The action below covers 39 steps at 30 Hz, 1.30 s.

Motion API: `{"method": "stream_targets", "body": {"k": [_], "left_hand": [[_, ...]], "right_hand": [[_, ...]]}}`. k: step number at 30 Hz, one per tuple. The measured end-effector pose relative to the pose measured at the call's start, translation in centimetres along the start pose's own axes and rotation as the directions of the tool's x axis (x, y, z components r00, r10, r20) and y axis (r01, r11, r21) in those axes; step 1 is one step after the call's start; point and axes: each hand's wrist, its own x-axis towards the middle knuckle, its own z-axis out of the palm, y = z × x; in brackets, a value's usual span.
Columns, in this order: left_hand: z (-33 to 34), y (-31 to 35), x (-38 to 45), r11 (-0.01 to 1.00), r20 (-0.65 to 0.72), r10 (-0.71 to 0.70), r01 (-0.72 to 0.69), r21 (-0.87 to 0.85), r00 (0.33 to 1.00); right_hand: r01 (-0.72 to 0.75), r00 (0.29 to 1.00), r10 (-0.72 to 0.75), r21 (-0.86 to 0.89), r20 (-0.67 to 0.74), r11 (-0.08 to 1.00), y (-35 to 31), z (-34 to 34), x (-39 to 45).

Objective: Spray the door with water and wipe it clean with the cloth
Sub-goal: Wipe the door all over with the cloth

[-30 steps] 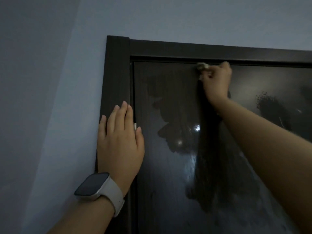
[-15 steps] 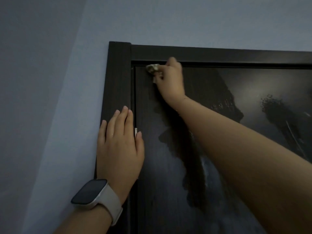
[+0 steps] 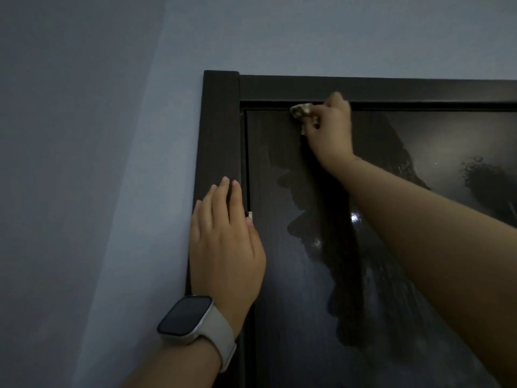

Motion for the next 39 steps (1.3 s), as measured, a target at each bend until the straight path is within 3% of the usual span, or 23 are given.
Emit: {"method": "stream_targets", "body": {"k": [3,11,21,29,35,39], "left_hand": [[-0.1,-0.1,0.1,1.000,0.004,-0.009,0.009,0.022,1.000],[0.0,0.0,0.0,0.999,-0.017,-0.013,0.014,0.038,1.000],[-0.6,0.1,0.0,1.000,0.032,0.015,-0.015,0.005,0.999],[-0.9,0.3,0.2,1.000,0.067,0.003,-0.002,-0.004,0.998],[-0.8,0.0,0.2,1.000,0.043,0.016,-0.015,-0.020,0.999],[-0.7,-0.1,0.2,1.000,0.032,0.018,-0.017,-0.025,0.999]], "right_hand": [[0.134,0.990,-0.137,0.071,0.045,0.988,-3.1,1.6,-0.5],[0.268,0.949,-0.289,0.158,0.128,0.950,-6.4,2.5,-0.8],[0.379,0.863,-0.446,0.277,0.240,0.883,-4.8,-3.6,-13.1],[0.384,0.839,-0.474,0.325,0.269,0.864,-3.9,-5.4,-16.3],[0.277,0.923,-0.315,0.188,0.219,0.942,-4.5,-2.8,-10.3],[0.303,0.910,-0.349,0.215,0.225,0.928,-5.0,-4.3,-14.2]]}}
